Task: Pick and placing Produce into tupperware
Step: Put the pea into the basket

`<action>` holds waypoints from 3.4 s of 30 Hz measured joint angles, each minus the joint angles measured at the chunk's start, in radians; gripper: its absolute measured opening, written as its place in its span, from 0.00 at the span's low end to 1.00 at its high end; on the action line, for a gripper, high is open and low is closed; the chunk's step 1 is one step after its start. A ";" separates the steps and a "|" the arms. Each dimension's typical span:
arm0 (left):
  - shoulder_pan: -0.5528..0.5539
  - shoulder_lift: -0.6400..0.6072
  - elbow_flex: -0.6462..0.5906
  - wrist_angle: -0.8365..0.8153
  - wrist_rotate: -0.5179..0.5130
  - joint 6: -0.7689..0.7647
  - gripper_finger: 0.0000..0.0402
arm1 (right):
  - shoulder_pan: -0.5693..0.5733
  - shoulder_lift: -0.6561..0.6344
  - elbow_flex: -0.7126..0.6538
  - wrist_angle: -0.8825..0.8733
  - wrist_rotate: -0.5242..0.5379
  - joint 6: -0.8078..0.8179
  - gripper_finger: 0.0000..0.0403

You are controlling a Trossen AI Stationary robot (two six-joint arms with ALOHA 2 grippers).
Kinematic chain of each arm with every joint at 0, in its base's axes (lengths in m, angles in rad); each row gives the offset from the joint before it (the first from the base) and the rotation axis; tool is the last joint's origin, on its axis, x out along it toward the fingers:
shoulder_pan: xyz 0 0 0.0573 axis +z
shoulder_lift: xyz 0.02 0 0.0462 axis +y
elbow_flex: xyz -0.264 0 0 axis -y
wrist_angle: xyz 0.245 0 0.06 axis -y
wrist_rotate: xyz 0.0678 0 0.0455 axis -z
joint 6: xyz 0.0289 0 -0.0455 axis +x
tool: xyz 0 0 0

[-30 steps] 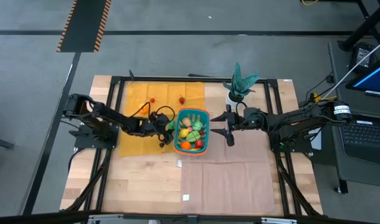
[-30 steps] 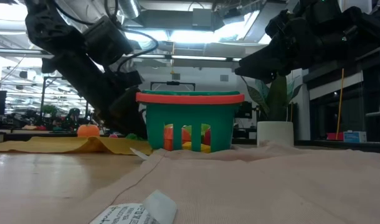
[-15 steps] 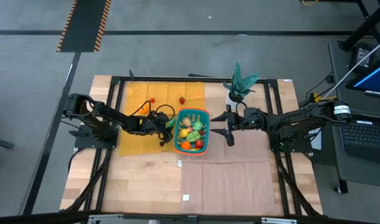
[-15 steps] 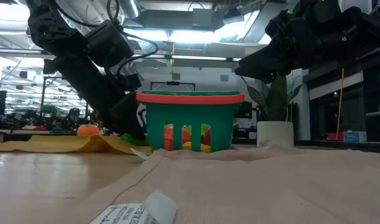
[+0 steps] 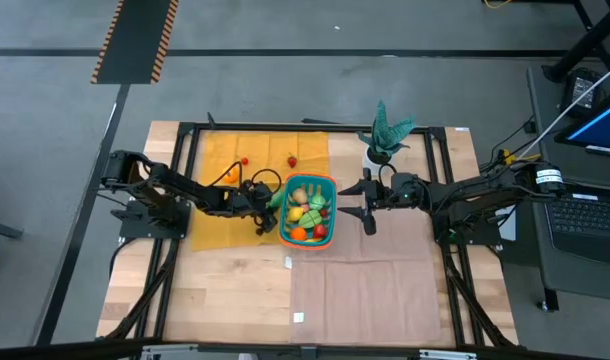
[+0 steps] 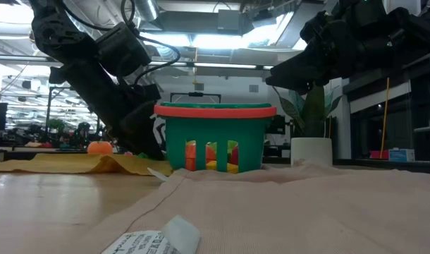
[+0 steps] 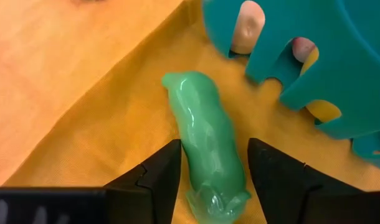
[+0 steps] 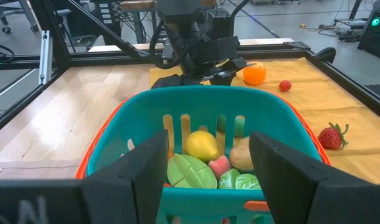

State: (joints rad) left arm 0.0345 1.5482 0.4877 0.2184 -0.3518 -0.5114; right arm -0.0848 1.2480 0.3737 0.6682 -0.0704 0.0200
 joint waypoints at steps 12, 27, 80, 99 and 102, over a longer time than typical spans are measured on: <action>0.000 0.000 0.000 -0.003 0.002 0.000 0.34 | 0.000 0.000 0.000 0.000 0.000 0.001 0.56; 0.000 -0.001 0.001 -0.009 0.003 0.024 0.36 | 0.000 0.000 0.000 0.000 0.000 0.001 0.56; 0.041 -0.251 0.000 -0.251 -0.003 0.146 0.30 | 0.000 0.000 0.000 -0.001 0.000 0.002 0.56; 0.090 -0.494 0.000 -0.384 0.012 0.314 0.29 | 0.000 0.000 0.000 -0.009 -0.001 0.002 0.56; 0.090 -0.502 0.000 -0.351 0.036 0.352 0.29 | 0.000 0.000 0.000 -0.009 0.000 0.000 0.56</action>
State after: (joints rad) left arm 0.1242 1.0458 0.4873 -0.1329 -0.3154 -0.1596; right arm -0.0845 1.2480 0.3737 0.6594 -0.0708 0.0204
